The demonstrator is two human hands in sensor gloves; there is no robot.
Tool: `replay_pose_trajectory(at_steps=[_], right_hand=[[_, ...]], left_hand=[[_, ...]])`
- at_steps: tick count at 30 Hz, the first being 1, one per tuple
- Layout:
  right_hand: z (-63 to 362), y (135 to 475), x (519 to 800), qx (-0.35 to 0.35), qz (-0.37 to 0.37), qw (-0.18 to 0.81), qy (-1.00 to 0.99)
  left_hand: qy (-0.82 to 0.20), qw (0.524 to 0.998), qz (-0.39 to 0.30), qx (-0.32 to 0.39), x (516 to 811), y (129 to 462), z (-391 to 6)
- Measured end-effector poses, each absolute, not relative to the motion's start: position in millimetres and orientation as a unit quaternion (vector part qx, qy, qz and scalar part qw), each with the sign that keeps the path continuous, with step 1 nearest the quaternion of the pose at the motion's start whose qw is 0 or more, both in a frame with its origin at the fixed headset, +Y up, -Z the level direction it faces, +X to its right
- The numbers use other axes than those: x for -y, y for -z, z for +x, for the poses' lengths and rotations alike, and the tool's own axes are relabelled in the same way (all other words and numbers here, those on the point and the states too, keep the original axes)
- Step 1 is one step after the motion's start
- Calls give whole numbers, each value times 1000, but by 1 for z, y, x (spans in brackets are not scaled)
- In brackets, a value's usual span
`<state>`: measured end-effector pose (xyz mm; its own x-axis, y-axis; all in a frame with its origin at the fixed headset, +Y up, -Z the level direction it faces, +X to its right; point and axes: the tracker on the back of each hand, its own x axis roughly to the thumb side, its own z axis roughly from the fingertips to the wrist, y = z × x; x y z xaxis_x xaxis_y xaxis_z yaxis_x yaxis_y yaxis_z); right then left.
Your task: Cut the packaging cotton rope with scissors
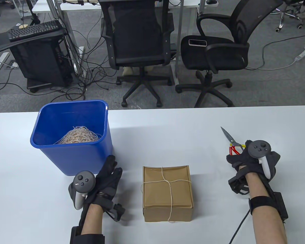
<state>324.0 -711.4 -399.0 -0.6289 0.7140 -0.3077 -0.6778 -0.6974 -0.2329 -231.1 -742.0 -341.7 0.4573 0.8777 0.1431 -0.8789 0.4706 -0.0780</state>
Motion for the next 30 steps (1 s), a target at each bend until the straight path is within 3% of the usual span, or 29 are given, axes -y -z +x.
replay_pose_trajectory(at_steps=[4,7,12,19,24,27,30], right_hand=[[307,391,706,63,-126,587,-797],[285,384,709,18,-90,684,-723],[252,379,709,-8,-3,675,-738],[226,375,696,-32,65,624,-778],[217,370,693,-93,103,580,-803],[211,365,690,-186,154,510,-825],[204,364,686,-179,148,534,-813]], left_hand=[[-514,854,4,88,741,341,-229],[-514,852,4,100,738,340,-223],[-509,850,19,134,735,337,-208],[-426,882,-46,197,734,335,-179],[-369,899,-82,222,738,335,-165],[-361,899,-103,227,740,336,-162],[-369,892,-130,226,743,337,-162]])
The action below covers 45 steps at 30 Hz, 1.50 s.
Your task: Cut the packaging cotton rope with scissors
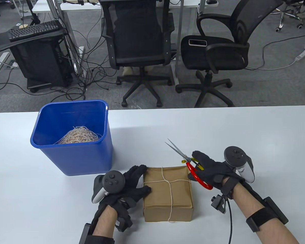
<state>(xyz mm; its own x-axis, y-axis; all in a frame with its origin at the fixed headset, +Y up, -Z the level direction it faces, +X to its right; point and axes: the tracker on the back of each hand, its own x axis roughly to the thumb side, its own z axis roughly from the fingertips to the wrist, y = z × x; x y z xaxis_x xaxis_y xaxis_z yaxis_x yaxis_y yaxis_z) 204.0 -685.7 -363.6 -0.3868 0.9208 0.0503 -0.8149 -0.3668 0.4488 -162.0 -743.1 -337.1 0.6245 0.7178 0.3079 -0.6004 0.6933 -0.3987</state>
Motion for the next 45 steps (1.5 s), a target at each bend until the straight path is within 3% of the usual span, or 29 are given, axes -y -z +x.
replay_pose_trajectory(at_steps=[12,30,45], right_hand=[[202,381,657,-404,126,349,-836],[162,403,652,-433,132,318,-833],[169,405,672,-392,186,409,-803]], left_hand=[[-371,890,-136,226,744,337,-162],[-392,882,-138,225,745,337,-161],[-400,878,-139,221,746,338,-162]])
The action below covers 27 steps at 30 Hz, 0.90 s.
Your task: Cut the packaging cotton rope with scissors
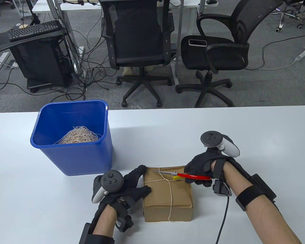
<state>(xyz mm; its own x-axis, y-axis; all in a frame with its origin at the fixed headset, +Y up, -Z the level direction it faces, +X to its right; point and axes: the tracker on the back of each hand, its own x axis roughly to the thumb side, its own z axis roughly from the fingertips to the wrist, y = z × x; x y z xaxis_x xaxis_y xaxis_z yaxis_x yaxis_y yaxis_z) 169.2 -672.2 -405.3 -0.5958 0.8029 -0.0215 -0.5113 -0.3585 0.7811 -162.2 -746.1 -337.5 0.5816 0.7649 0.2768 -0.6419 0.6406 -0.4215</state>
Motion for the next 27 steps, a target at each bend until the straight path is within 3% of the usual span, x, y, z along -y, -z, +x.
replay_pose_trajectory(at_steps=[4,8,12,17,22,27], right_hand=[[174,401,678,-420,189,450,-765],[171,397,678,-439,194,419,-771],[164,397,676,-354,225,488,-766],[167,396,677,-321,231,531,-750],[180,392,675,-197,204,593,-753],[204,385,675,-130,167,624,-752]], left_hand=[[-401,878,-141,220,746,338,-162],[-402,878,-141,219,747,338,-163],[-404,877,-142,219,747,338,-163],[-403,877,-143,219,747,338,-163],[-404,877,-145,218,747,338,-163],[-404,876,-146,218,748,338,-163]])
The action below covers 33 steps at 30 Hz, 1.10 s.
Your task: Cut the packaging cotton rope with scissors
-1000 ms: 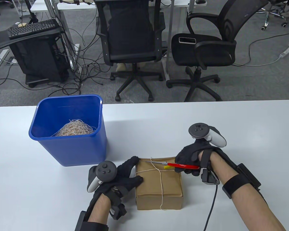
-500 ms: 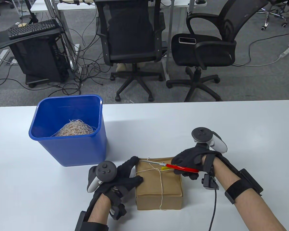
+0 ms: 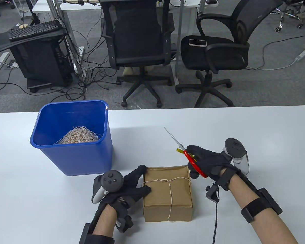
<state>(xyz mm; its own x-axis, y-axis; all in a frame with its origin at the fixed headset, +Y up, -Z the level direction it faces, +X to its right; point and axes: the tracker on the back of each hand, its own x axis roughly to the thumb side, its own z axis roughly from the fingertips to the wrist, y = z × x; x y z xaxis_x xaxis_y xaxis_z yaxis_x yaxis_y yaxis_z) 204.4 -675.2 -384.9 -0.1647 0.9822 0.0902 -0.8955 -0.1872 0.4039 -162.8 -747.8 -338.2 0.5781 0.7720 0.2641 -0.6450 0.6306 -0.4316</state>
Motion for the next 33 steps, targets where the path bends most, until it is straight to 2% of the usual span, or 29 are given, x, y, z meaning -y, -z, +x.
replay_pose_trajectory(at_steps=[4,8,14,20,27,30,33], right_hand=[[229,377,678,-56,110,628,-769],[255,368,683,0,17,608,-794],[295,364,698,-17,-88,538,-838],[319,361,720,-32,-153,435,-887],[325,360,740,-61,-196,336,-919],[322,360,743,-45,-213,311,-925],[314,363,741,-74,-230,215,-946]], left_hand=[[-406,876,-146,217,748,338,-163],[-405,876,-146,217,748,339,-163],[-407,875,-147,217,748,338,-163],[-409,874,-147,216,748,339,-163],[-410,874,-147,216,748,339,-163],[-410,874,-147,216,749,339,-163],[-411,873,-148,215,749,338,-163]])
